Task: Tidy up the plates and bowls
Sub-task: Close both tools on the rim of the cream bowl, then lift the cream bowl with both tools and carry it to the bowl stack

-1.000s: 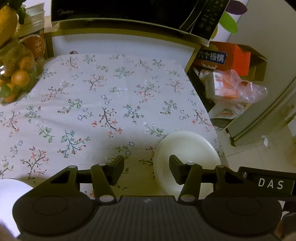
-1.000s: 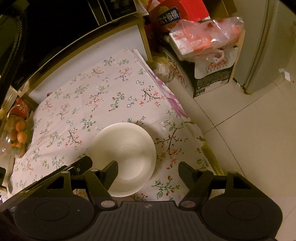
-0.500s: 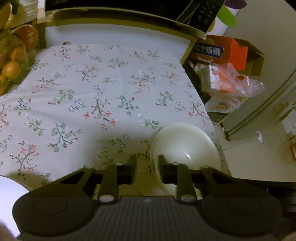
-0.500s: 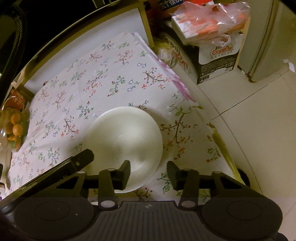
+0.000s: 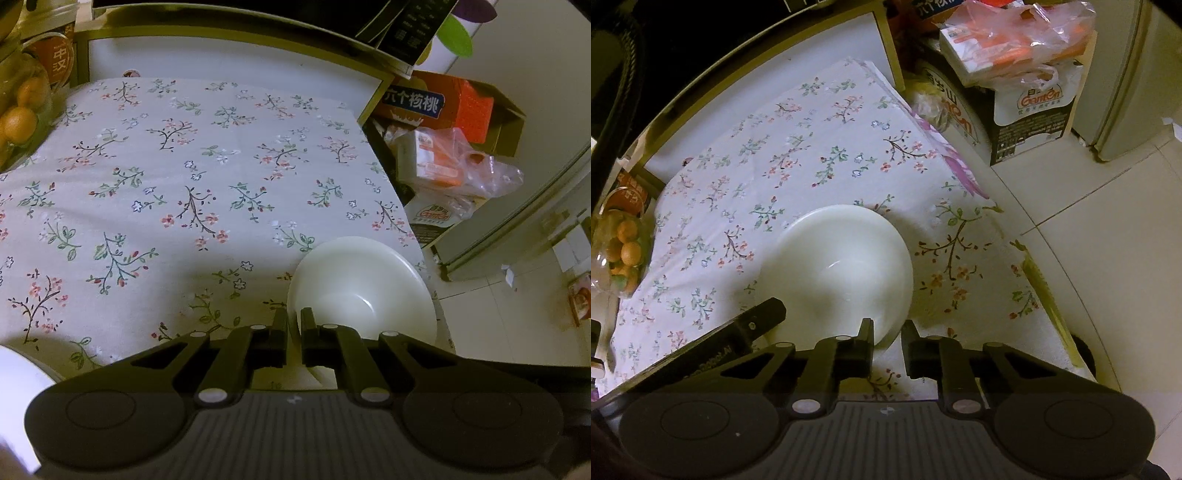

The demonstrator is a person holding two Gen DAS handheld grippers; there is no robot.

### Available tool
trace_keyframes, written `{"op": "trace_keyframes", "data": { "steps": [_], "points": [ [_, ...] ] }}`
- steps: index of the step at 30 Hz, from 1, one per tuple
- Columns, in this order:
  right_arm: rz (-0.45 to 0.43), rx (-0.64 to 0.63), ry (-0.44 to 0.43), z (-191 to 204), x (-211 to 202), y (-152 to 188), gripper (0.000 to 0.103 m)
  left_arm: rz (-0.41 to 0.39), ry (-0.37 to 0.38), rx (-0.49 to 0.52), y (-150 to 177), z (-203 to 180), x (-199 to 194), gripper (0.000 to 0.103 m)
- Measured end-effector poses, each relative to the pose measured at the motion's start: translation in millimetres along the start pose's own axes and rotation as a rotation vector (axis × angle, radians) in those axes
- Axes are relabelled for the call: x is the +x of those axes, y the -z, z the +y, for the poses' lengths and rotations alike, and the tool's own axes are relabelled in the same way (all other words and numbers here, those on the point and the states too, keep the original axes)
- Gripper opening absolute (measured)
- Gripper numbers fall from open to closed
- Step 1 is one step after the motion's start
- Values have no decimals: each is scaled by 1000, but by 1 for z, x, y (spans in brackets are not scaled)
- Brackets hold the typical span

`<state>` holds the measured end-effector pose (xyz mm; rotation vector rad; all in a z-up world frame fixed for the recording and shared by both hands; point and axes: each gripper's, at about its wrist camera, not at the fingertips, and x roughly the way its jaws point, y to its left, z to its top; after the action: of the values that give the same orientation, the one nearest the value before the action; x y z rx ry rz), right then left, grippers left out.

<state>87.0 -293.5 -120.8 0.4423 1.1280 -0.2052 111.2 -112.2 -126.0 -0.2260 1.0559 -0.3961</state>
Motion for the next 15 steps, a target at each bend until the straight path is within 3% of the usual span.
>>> {"op": "trace_keyframes", "data": {
  "steps": [15],
  "points": [
    [-32, -12, -26, 2, -14, 0, 13, -43, 10, -1, 1, -1, -23, 6]
  ]
}}
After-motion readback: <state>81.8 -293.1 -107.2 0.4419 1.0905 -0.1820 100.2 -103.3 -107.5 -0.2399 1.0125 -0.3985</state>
